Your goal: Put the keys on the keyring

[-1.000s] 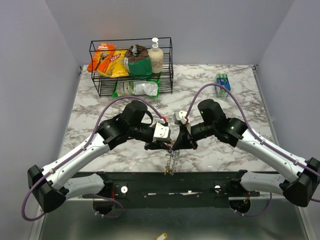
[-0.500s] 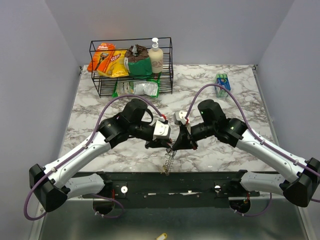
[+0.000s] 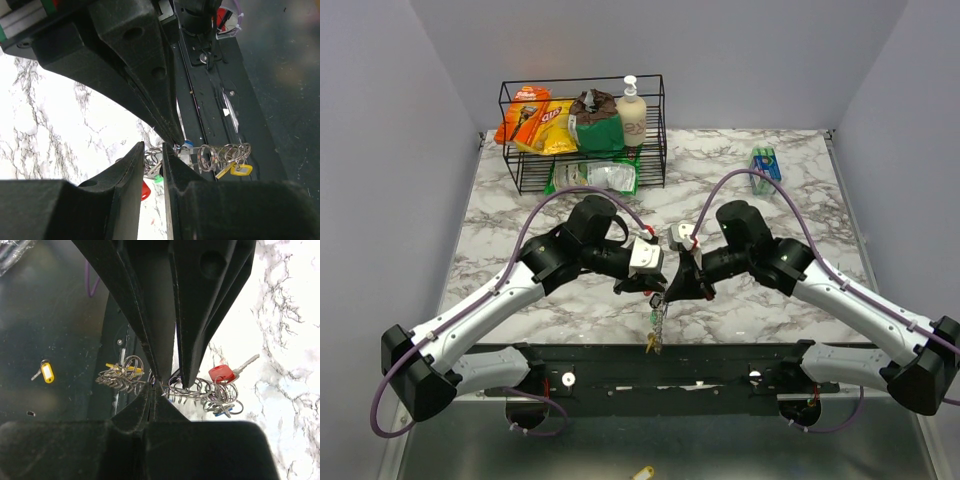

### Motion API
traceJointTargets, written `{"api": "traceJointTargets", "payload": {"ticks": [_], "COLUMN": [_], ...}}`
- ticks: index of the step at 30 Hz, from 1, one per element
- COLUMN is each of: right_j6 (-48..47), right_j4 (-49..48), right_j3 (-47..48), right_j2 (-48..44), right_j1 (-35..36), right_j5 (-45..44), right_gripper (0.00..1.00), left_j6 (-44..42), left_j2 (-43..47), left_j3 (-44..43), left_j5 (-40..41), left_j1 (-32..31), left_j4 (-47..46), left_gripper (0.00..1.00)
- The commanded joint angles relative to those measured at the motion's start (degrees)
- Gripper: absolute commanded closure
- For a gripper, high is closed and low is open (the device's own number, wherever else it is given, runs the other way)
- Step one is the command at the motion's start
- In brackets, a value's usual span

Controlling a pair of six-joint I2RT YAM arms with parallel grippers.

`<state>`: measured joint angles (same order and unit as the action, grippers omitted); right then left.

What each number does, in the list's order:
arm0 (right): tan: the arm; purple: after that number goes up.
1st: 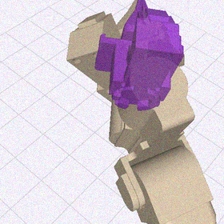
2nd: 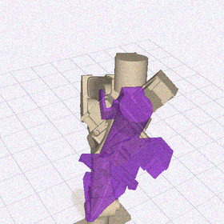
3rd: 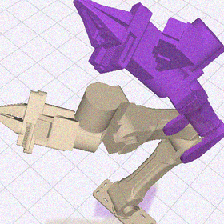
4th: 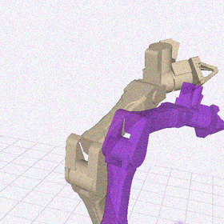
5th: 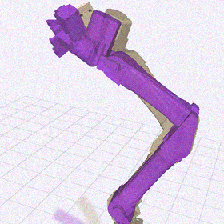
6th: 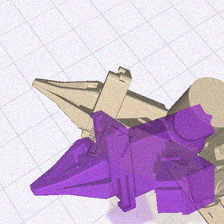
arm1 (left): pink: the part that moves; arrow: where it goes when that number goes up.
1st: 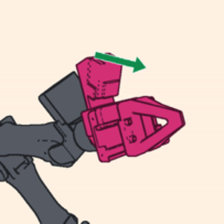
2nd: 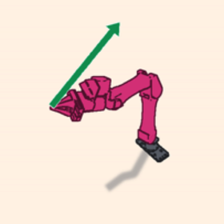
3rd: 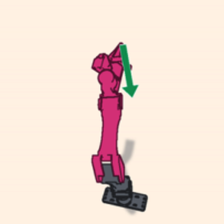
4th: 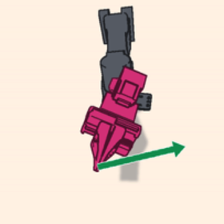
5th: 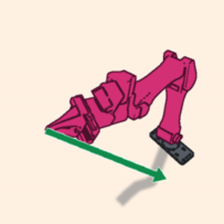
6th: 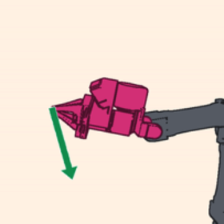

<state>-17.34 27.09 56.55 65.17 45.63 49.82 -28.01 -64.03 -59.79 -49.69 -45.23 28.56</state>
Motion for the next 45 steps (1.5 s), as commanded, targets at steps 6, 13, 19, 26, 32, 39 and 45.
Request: {"api": "traceJointTargets", "payload": {"ticks": [6,13,19,26,32,39,45], "right_j6": [1.35,1.52,1.79,2.05,1.96,2.05,2.14], "right_j4": [-3.80,-4.15,-4.42,-4.77,-4.77,-4.94,-5.21], "right_j3": [-1.18,-1.45,-1.62,-1.71,-1.80,-1.89,-1.97], "right_j2": [-2.41,-2.68,-2.68,-2.76,-2.85,-2.68,-2.94], "right_j1": [-0.19,-0.19,-0.19,-0.19,-0.10,-0.10,-0.19], "right_j5": [-0.60,-0.87,-0.95,-0.96,-0.43,-0.34,-0.52], "right_gripper": [0.99,0.99,0.99,0.99,0.99,0.99,0.99], "left_j6": [-0.29,-0.20,0.15,-0.38,-0.29,2.87,3.22], "left_j2": [-0.57,-0.22,0.40,-0.48,1.18,5.06,3.65], "left_j3": [0.37,1.52,2.04,1.78,1.60,4.07,3.63], "left_j5": [-0.67,-0.93,-1.55,-1.02,1.52,3.29,1.62], "left_j1": [0.15,0.15,0.15,0.15,0.15,0.15,0.14], "left_j4": [1.06,0.89,0.45,1.15,1.86,-3.86,-2.98], "left_gripper": [0.72,0.69,0.67,0.69,0.67,0.59,0.61]}}
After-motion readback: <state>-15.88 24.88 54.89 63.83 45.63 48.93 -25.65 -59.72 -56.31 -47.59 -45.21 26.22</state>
